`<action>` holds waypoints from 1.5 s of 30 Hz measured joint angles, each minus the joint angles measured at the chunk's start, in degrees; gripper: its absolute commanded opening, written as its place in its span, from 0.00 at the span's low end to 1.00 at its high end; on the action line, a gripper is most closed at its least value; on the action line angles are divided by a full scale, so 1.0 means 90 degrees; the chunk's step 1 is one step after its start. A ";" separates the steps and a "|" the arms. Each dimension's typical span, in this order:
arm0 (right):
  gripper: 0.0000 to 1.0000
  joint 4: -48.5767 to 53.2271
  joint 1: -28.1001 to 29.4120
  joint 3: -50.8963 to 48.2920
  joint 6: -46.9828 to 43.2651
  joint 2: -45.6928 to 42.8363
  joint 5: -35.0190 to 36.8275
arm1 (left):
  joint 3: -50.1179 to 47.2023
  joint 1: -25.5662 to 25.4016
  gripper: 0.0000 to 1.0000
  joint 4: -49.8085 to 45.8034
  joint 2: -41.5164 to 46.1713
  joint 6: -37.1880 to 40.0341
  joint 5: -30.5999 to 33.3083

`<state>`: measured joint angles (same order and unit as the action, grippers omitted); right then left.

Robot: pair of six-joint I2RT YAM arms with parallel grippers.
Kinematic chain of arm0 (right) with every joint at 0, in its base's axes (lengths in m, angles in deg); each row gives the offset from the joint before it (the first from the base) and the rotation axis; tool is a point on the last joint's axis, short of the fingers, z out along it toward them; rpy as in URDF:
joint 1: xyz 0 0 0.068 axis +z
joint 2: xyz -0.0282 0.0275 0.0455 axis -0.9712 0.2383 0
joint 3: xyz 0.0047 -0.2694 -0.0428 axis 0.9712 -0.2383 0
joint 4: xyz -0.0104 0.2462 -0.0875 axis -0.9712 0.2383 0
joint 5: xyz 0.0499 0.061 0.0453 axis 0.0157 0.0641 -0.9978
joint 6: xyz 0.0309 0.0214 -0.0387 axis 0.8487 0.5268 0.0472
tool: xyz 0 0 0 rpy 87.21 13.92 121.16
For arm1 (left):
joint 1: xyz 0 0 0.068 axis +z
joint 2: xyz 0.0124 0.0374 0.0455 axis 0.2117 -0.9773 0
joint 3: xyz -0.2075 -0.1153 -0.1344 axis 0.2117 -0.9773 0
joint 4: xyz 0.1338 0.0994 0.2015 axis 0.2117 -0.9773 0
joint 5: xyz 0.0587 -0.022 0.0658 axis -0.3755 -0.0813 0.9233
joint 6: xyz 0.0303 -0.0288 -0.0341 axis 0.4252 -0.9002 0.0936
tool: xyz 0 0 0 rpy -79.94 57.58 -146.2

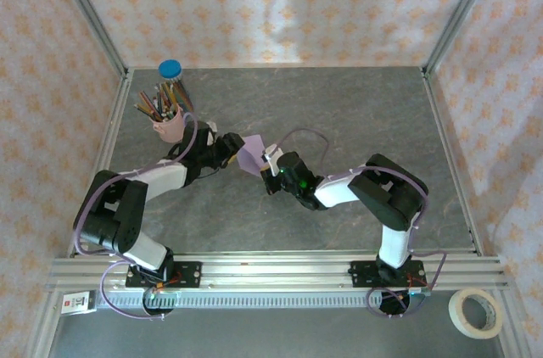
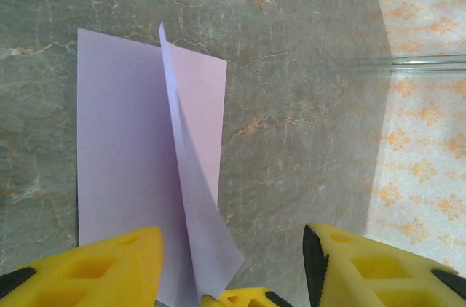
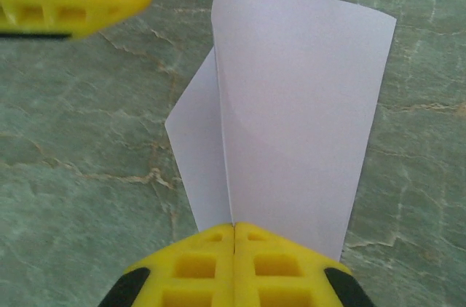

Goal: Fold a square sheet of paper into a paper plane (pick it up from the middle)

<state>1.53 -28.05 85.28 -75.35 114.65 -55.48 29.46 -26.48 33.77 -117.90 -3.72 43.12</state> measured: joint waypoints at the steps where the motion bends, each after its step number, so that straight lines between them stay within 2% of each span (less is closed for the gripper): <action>1: 0.00 -0.0046 -0.0024 -0.0012 0.0102 0.0000 -0.0070 | -0.0121 0.0000 0.54 0.0138 0.0046 -0.0034 0.0000; 9: 0.00 -0.0374 -0.0335 -0.0063 0.1030 0.0000 -0.0811 | -0.0862 0.0000 0.54 0.1224 0.0121 -0.0236 -0.0170; 16: 0.00 -0.0571 -0.0563 -0.0066 0.1717 0.0017 -0.1498 | -0.0918 0.0000 0.52 0.2018 -0.0299 -0.0250 -0.0573; 31: 0.00 -0.1129 -0.0896 -0.0097 0.2769 0.0449 -0.2574 | -0.0685 -0.0143 0.50 0.2293 -0.1064 0.0080 -0.0996; 45: 0.00 -0.1423 -0.0984 -0.0228 0.3089 0.0449 -0.2691 | -0.0525 -0.0168 0.42 0.2205 -0.1178 0.0444 -0.0976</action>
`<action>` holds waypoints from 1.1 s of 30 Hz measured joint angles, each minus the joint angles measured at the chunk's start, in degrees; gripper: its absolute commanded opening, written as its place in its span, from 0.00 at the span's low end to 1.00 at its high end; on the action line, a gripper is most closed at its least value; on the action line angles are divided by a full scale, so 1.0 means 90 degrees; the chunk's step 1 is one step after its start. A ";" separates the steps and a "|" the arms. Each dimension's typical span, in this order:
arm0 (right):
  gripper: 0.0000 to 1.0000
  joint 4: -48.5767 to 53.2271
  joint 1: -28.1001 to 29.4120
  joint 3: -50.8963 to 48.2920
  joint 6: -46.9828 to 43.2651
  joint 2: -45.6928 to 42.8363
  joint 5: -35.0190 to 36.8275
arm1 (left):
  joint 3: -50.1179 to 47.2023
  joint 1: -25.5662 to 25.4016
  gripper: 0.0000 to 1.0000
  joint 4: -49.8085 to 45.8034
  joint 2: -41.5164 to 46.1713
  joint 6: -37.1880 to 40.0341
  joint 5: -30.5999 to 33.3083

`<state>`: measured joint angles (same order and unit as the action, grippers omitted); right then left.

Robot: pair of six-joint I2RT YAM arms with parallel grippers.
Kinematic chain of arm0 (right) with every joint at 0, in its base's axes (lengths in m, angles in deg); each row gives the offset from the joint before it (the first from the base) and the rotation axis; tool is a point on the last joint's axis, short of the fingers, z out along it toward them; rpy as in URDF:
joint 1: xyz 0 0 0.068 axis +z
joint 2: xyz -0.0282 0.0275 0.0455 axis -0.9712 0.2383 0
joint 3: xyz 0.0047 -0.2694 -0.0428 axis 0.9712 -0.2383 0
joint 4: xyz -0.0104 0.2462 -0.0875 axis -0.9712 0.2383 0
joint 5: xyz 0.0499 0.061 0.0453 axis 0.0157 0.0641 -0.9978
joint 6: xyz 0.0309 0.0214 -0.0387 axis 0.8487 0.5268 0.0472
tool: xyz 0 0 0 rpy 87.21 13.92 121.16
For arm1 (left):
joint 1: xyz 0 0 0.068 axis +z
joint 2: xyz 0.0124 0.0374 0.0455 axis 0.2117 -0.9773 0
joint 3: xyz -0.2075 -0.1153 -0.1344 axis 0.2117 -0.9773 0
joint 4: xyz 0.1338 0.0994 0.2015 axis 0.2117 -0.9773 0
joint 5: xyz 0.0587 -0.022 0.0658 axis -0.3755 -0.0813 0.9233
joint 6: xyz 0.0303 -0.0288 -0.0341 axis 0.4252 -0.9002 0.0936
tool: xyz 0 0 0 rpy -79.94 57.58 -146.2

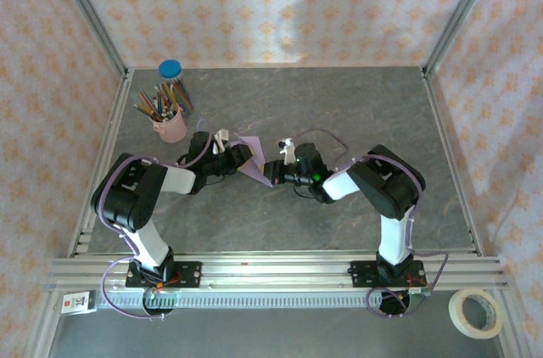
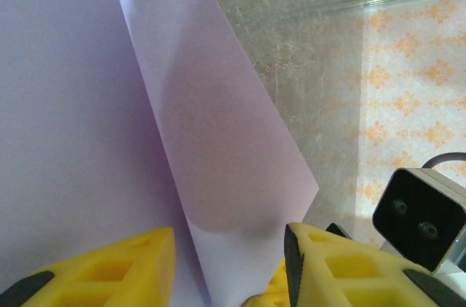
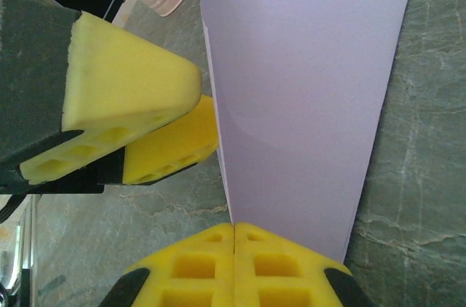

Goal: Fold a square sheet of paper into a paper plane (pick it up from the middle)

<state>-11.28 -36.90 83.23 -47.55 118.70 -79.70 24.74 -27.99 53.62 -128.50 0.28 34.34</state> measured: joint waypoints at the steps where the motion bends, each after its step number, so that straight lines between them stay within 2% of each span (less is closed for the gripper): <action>1: 0.00 -0.0002 0.0000 -0.0012 0.0010 0.0000 -0.0002 | 0.0005 0.0000 0.42 -0.0010 -0.0017 0.0017 0.0000; 9: 0.00 -0.0024 0.0000 -0.0017 0.0012 0.0000 -0.0007 | 0.0046 0.0000 0.52 -0.0056 -0.0226 0.0153 0.0002; 20: 0.00 -0.0029 0.0000 -0.0029 0.0010 0.0000 -0.0005 | 0.0075 0.0000 0.53 -0.0058 -0.0308 0.0216 0.0010; 23: 0.08 -0.0027 0.0000 -0.0073 0.0005 -0.0002 0.0002 | 0.0107 0.0000 0.53 -0.0138 -0.0308 0.0301 0.0029; 27: 0.32 0.0034 0.0000 -0.0231 -0.0119 -0.0187 0.0124 | 0.0160 -0.0024 0.53 -0.0265 -0.0308 0.0379 0.0075; 33: 0.41 0.0352 0.0002 -0.0364 -0.0408 -0.0889 0.0546 | 0.0165 -0.0029 0.53 -0.0291 -0.0308 0.0459 0.0124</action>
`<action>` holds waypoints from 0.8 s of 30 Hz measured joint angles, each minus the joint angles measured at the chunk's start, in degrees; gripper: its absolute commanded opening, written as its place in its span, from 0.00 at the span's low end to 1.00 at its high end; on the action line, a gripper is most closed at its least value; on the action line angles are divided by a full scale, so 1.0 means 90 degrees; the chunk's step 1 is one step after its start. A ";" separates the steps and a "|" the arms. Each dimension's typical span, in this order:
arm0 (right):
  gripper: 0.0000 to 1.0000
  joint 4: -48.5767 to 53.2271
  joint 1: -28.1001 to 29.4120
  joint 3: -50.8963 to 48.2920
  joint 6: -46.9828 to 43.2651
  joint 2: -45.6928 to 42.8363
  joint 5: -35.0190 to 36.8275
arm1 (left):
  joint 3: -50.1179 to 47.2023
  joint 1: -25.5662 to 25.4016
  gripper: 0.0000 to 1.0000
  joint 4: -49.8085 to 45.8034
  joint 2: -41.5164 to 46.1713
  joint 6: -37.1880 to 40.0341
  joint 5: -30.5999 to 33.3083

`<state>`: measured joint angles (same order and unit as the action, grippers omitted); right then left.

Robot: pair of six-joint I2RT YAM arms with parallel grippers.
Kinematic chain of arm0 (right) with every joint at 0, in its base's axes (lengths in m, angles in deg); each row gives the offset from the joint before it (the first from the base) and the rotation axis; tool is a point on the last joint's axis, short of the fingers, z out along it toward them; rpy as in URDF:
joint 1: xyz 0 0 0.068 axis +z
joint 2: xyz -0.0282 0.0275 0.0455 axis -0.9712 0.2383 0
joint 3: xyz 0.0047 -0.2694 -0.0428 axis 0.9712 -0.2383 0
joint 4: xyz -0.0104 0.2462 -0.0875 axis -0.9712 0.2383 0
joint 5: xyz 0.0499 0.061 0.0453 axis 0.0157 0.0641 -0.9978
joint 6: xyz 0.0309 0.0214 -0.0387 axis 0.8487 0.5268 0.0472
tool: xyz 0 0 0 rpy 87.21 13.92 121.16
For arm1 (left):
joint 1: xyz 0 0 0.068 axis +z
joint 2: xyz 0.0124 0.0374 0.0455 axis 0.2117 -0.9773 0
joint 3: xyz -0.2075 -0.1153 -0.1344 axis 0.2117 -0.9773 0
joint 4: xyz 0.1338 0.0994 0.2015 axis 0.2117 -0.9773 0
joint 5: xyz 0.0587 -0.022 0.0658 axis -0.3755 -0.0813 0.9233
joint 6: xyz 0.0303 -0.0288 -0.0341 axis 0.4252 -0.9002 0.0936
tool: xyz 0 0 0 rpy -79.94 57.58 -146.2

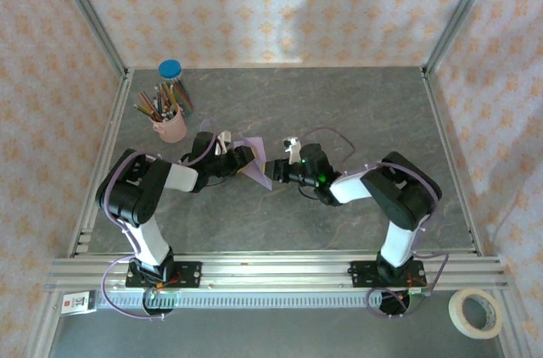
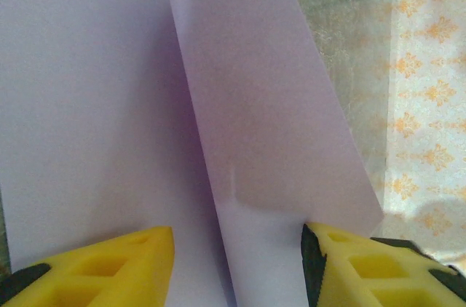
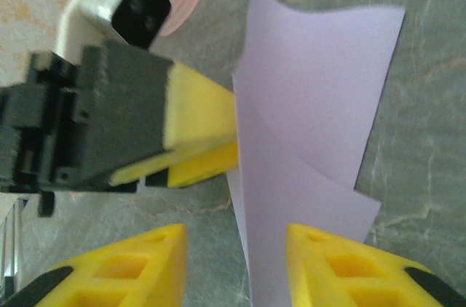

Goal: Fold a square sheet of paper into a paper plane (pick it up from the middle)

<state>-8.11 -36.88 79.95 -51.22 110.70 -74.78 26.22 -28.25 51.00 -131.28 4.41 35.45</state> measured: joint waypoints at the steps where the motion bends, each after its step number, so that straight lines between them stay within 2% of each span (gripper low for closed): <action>1: 0.41 0.0090 0.0002 0.0010 -0.0056 -0.0085 0.0085 | 0.0005 0.0000 0.53 -0.0002 0.0000 0.0000 0.0000; 7: 0.42 0.0937 0.0257 0.0299 -0.0359 -0.0158 0.0702 | 0.0005 0.0000 0.53 -0.0002 0.0000 0.0002 0.0000; 16: 0.41 0.2499 0.0775 0.1367 -0.0551 0.0168 0.1753 | 0.0017 0.0000 0.54 -0.0010 0.0000 0.0000 0.0000; 24: 0.32 0.3184 0.0806 0.1693 -0.0571 0.0474 0.2035 | 0.0041 -0.0002 0.54 -0.0039 -0.0010 0.0000 0.0002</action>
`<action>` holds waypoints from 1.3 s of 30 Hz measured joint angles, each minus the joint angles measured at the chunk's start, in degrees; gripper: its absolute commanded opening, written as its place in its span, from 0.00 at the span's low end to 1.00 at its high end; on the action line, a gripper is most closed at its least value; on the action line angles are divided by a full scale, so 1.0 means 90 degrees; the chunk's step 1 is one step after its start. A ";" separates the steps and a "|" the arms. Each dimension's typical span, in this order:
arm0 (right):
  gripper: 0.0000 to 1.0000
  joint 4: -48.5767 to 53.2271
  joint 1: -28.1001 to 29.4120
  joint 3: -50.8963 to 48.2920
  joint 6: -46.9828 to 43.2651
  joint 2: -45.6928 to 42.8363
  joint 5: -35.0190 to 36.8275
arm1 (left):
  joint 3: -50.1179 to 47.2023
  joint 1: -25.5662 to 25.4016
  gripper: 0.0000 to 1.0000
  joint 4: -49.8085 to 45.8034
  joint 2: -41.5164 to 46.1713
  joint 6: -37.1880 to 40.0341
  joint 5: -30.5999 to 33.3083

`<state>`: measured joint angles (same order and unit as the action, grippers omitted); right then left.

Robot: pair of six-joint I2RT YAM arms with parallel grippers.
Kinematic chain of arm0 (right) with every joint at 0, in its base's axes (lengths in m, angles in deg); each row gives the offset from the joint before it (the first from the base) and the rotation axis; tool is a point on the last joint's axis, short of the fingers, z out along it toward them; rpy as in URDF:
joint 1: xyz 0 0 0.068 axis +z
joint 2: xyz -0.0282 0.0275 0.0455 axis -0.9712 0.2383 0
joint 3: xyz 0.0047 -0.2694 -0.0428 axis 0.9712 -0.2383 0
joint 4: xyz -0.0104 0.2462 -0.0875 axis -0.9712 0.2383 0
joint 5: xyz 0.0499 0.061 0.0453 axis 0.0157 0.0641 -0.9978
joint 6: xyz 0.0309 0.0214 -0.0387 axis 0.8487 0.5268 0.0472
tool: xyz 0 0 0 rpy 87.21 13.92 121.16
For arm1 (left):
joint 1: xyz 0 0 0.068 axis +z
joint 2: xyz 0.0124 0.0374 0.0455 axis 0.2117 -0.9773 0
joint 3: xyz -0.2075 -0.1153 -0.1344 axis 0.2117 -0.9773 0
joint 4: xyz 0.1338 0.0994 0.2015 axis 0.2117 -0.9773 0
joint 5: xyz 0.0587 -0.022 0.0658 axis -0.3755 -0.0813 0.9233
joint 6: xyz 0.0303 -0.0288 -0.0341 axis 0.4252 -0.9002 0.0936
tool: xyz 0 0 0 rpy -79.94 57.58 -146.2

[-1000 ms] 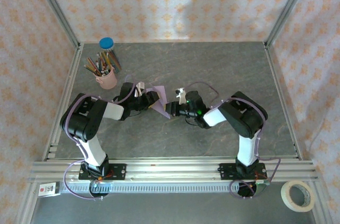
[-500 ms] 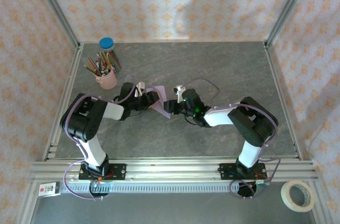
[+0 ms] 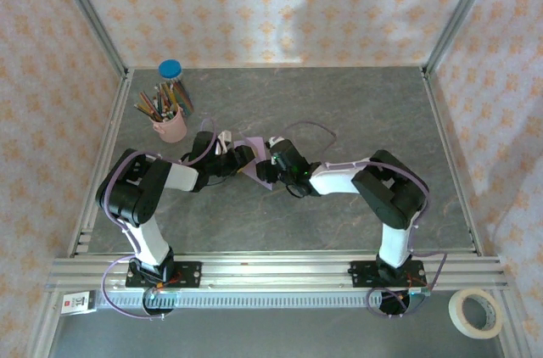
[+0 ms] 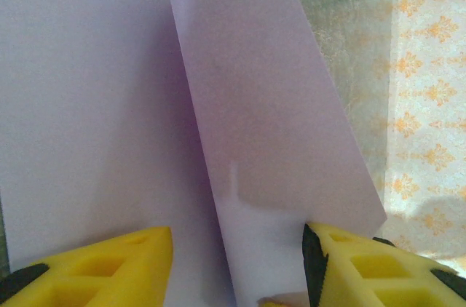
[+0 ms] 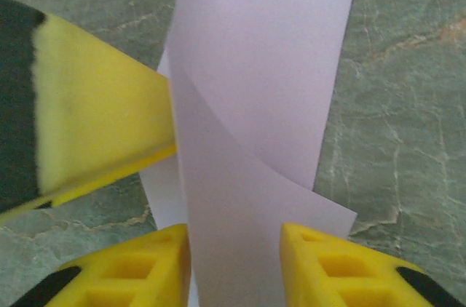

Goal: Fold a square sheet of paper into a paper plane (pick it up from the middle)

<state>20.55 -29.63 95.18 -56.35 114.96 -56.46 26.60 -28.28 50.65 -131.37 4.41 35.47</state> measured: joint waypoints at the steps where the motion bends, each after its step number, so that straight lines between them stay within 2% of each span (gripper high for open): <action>1: 0.30 0.0036 0.0000 -0.0002 -0.0002 0.0002 0.0005 | 0.0000 0.0000 0.54 0.0000 0.0000 0.0002 -0.0002; 4: 0.26 0.0114 0.0000 0.0044 -0.0017 0.0041 0.0019 | 0.0000 0.0000 0.54 0.0000 0.0000 0.0000 -0.0002; 11: 0.26 0.0165 0.0000 0.0284 -0.0036 0.0296 0.0015 | 0.0000 0.0000 0.54 0.0000 0.0000 0.0000 -0.0002; 26: 0.09 0.0158 0.0000 0.0318 -0.0119 0.0367 -0.0109 | 0.0015 -0.0012 0.55 -0.0063 0.0046 -0.0002 0.0046; 33: 0.04 -0.0083 -0.0002 0.0180 -0.0117 0.0367 -0.0262 | 0.0015 -0.0010 0.60 -0.0527 0.0612 -0.0097 0.0396; 39: 0.03 -0.0529 -0.0119 -0.0090 0.0039 0.0364 -0.0782 | -0.0036 0.0046 0.60 -0.0595 0.1209 -0.0170 0.0624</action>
<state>15.78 -30.70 94.38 -56.00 118.24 -63.50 26.27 -27.86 45.29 -120.48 2.88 41.09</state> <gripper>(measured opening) 0.043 0.602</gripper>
